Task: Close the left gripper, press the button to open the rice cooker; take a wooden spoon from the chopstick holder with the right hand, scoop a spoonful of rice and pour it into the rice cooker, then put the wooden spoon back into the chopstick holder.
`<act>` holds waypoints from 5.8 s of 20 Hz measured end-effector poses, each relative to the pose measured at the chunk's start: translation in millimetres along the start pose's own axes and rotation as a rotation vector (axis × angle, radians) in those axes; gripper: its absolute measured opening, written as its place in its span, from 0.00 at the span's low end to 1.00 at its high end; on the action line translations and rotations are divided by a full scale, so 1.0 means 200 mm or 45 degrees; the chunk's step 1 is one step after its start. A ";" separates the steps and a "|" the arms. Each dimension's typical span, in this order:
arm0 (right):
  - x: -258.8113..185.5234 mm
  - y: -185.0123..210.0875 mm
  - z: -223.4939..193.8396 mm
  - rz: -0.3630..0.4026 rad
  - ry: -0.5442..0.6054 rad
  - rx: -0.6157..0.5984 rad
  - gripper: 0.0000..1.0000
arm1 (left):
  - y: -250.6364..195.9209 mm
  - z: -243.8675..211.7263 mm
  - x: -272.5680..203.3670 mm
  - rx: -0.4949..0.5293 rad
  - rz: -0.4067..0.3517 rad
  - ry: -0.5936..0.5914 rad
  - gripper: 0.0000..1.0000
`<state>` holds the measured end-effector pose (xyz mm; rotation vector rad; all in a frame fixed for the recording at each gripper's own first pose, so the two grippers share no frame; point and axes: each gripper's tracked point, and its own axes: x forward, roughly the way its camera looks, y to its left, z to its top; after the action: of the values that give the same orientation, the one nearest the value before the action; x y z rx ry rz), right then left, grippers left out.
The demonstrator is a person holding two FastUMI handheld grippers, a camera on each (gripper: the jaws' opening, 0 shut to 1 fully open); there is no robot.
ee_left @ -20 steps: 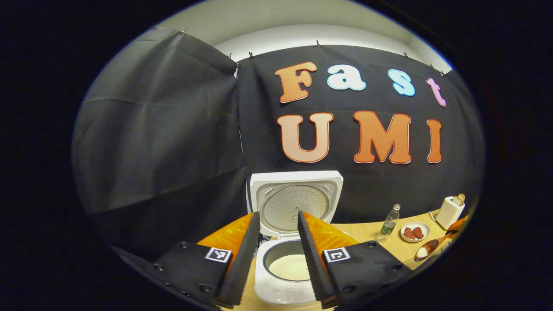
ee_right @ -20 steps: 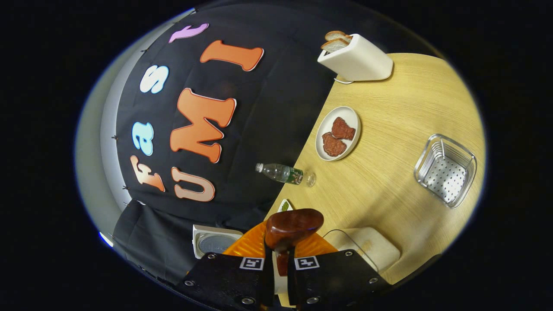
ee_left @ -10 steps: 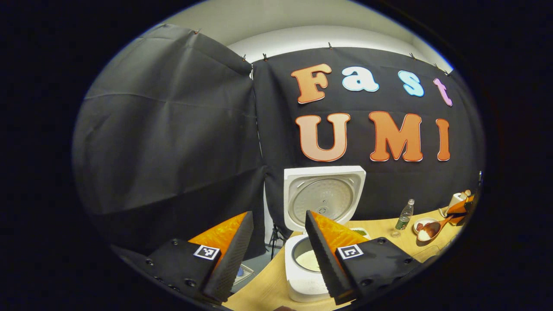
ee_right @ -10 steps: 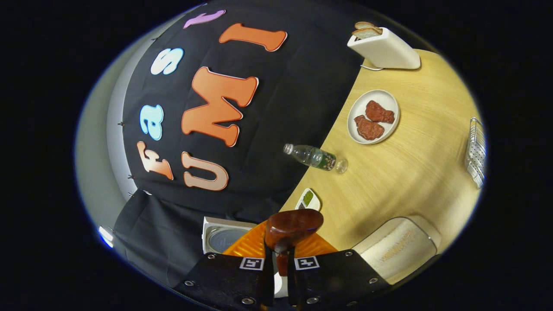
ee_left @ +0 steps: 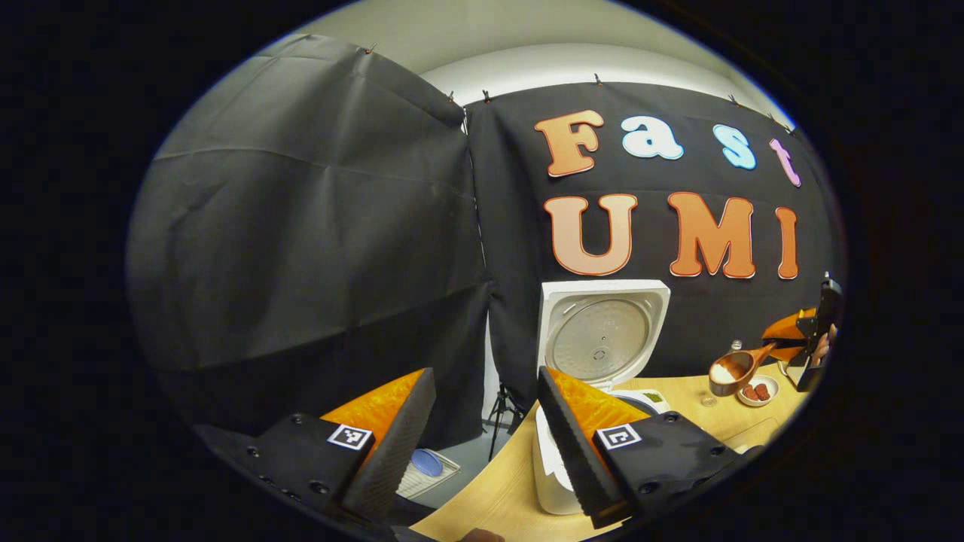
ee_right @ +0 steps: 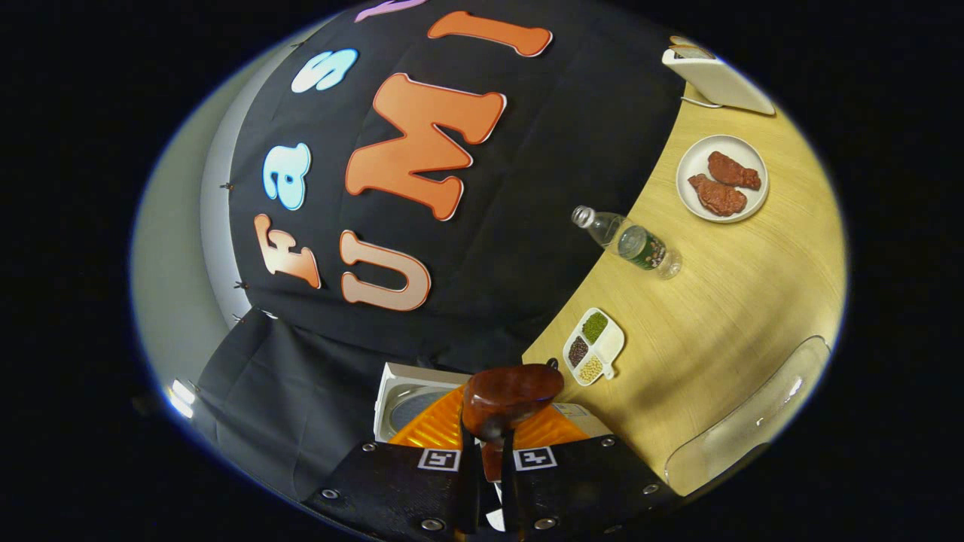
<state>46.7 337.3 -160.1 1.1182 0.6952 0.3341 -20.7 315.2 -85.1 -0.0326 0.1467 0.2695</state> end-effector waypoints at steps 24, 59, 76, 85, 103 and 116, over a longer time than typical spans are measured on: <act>0.53 0.44 -0.54 -0.082 0.029 -1.087 0.11 | 0.34 -0.10 -0.07 0.008 0.094 0.059 0.92; -0.02 0.45 -0.18 0.189 0.052 -1.179 0.11 | -0.13 0.00 -0.27 0.045 0.090 0.032 0.96; -0.93 -0.80 0.77 -0.357 -0.159 -0.763 0.12 | -0.93 0.05 -0.24 0.021 -0.124 0.085 0.94; -1.28 -1.22 1.02 -0.546 -0.230 -0.715 0.12 | -1.33 0.15 -0.29 0.059 -0.260 0.080 0.94; -1.38 -1.61 0.96 -0.802 -0.194 -0.607 0.24 | -1.28 0.62 0.28 -0.103 -0.272 0.133 0.92; -2.03 -1.24 1.04 -0.963 -0.617 -0.633 0.86 | -1.24 0.52 1.34 -0.078 -0.249 0.407 0.98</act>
<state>-141.0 -145.9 -193.3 0.3783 0.5122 -0.3896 315.0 152.0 -18.9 -0.1505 0.4501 0.0718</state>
